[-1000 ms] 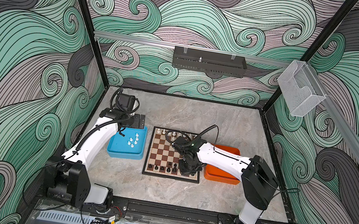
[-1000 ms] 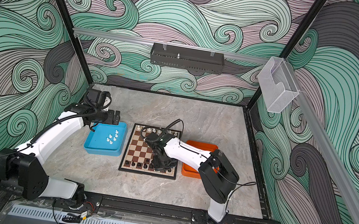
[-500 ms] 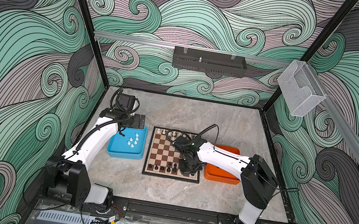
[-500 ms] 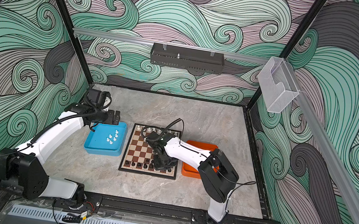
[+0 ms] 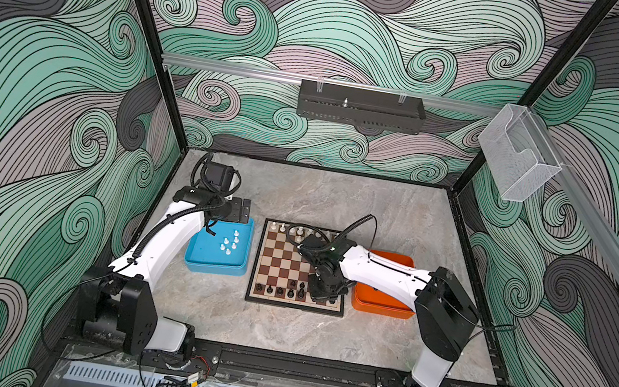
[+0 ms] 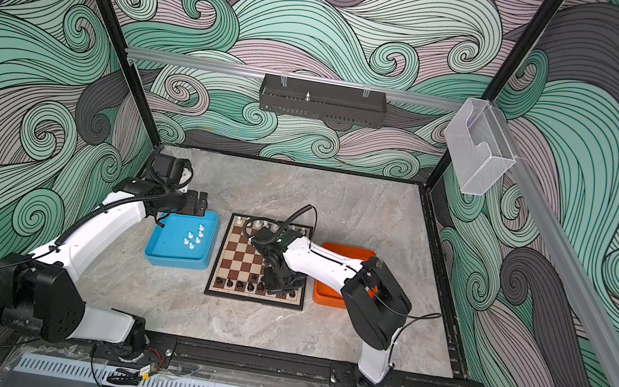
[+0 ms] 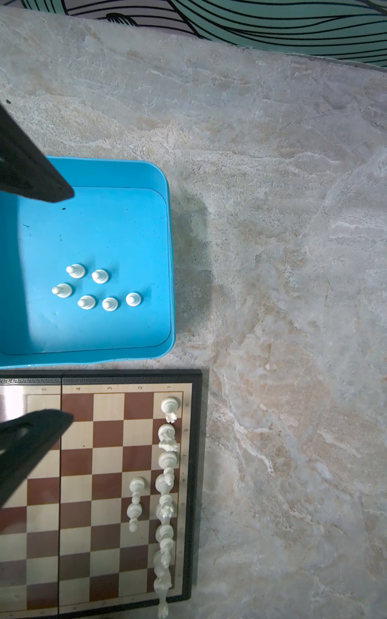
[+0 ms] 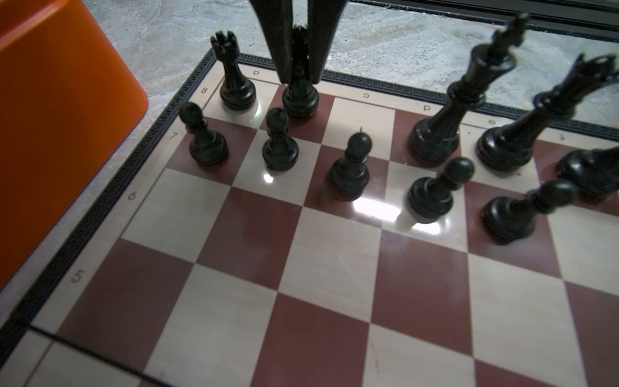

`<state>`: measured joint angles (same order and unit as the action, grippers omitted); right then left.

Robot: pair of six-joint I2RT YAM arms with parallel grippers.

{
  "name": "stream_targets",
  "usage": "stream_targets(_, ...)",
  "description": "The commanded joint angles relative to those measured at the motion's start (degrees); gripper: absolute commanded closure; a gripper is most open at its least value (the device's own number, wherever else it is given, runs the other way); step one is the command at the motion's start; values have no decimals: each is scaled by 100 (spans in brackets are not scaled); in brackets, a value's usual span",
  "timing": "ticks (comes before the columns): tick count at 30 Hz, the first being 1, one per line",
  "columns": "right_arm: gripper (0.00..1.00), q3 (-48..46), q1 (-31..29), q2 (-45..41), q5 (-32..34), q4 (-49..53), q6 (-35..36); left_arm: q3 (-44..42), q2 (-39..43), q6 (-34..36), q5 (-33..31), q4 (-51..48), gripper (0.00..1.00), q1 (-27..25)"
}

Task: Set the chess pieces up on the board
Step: 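Lower the black pawn onto the empty square beside the other pawns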

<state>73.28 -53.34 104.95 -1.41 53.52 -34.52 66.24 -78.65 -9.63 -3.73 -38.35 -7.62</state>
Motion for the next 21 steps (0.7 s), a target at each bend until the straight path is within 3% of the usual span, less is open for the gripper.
stream_targets(1,92,99,41,91,-17,37,25,138,-65,25,-47,-94,1,19)
stream_targets(21,90,25,70,70,75,44,-46,136,-68,15,-5,-94,1,23)
